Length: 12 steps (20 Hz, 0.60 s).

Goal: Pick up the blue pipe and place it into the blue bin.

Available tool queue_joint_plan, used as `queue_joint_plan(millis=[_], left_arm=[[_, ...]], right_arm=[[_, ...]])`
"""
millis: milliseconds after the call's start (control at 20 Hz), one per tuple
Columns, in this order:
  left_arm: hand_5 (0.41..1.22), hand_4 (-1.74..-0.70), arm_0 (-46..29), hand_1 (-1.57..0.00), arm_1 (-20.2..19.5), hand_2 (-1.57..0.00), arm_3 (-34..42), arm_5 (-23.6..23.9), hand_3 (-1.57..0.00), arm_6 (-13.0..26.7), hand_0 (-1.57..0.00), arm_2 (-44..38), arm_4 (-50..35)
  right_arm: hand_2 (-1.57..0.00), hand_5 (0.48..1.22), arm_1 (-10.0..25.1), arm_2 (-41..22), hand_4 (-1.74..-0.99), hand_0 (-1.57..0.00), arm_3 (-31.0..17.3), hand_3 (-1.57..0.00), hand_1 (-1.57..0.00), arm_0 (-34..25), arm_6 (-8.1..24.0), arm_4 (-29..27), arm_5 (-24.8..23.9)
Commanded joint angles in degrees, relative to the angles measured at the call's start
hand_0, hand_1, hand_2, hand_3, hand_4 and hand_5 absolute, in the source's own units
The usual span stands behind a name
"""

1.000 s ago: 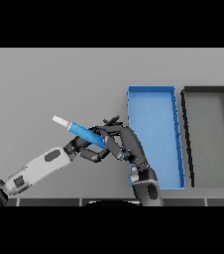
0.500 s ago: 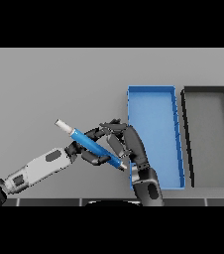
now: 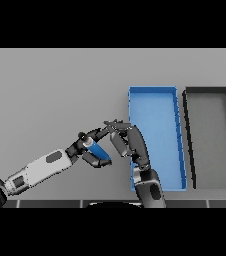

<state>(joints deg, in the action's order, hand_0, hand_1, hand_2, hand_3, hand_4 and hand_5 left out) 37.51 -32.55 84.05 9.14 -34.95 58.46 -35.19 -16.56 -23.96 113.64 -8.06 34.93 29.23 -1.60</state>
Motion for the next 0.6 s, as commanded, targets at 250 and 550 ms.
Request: queue_joint_plan(millis=[250,550], left_arm=[[0.481,-0.84,1.33,0.0,-1.7,0.0,3.3,3.87,0.0,25.25,0.0,5.99,-0.4],[0.463,-0.83,2.39,0.0,-2.6,0.0,3.04,4.55,0.0,26.78,0.0,5.98,-0.59]], right_arm=[[-1.57,1.221,5.22,29.4,-1.498,-1.57,6.73,-1.57,-1.57,-24.7,0.01,-12.15,2.88],[-1.57,1.221,1.57,43.87,-1.499,-1.57,7.68,-1.57,-1.57,-11.47,0.01,-16.49,5.8]])
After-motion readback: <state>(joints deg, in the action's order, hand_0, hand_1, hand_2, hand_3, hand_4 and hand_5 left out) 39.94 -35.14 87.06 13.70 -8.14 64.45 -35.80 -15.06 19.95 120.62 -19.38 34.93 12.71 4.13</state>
